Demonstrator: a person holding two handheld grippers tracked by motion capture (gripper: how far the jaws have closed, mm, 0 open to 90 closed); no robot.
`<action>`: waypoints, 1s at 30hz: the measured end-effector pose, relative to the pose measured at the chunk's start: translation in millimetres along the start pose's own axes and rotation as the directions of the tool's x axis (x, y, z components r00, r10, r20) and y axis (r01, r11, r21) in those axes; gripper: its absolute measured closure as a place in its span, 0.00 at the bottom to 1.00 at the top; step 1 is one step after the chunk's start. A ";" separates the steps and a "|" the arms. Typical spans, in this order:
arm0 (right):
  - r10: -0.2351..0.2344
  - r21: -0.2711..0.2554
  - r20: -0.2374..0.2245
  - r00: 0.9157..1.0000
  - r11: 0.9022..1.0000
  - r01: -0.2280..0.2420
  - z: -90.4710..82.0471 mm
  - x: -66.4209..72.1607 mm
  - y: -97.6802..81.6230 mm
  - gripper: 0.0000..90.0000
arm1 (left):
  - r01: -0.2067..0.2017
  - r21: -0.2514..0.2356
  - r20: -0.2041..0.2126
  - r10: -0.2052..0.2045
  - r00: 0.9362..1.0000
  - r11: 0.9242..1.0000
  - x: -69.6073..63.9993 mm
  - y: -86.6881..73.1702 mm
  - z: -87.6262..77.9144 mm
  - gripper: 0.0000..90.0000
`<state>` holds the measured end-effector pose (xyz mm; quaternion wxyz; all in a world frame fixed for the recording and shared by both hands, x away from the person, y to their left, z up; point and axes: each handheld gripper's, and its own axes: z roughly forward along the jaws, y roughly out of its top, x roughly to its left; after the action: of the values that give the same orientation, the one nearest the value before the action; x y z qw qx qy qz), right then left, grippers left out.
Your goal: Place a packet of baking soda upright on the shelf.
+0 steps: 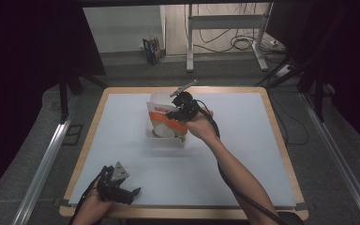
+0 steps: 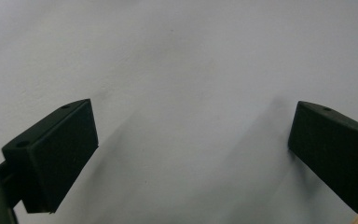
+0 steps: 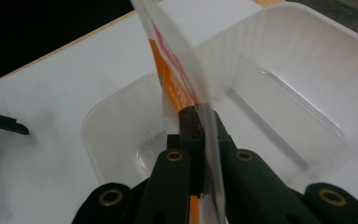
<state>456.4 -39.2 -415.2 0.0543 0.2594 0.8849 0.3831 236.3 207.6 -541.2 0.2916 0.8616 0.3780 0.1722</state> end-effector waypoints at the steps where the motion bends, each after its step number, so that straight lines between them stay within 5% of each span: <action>1: 0.000 -0.002 0.002 1.000 1.000 0.000 0.2 -1.3 -1.0 0.98 | 0.000 0.000 -0.001 0.000 1.000 1.000 -0.1 0.0 0.0 0.02; 6: -0.002 -0.005 0.002 1.000 1.000 0.002 0.0 -3.6 -3.8 0.96 | -0.004 0.004 0.000 0.004 1.000 1.000 0.1 0.0 -0.1 0.02; 13: -0.034 -0.037 0.042 0.999 0.999 0.035 0.6 2.7 -0.5 0.58 | -0.004 0.004 -0.001 0.004 1.000 1.000 0.0 0.0 0.0 0.02; 18: -0.050 -0.055 0.059 0.997 0.997 0.053 -0.8 5.1 0.4 0.43 | -0.004 0.004 0.000 0.004 1.000 1.000 0.2 0.0 -0.1 0.02; 30: -0.079 -0.073 0.067 0.995 0.994 0.083 -9.1 8.3 -4.6 0.23 | -0.006 0.006 -0.001 0.006 1.000 1.000 0.0 0.0 0.1 0.02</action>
<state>444.6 -43.6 -411.2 0.1077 0.2331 0.8774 0.4052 236.3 207.5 -541.2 0.2884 0.8634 0.3763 0.1726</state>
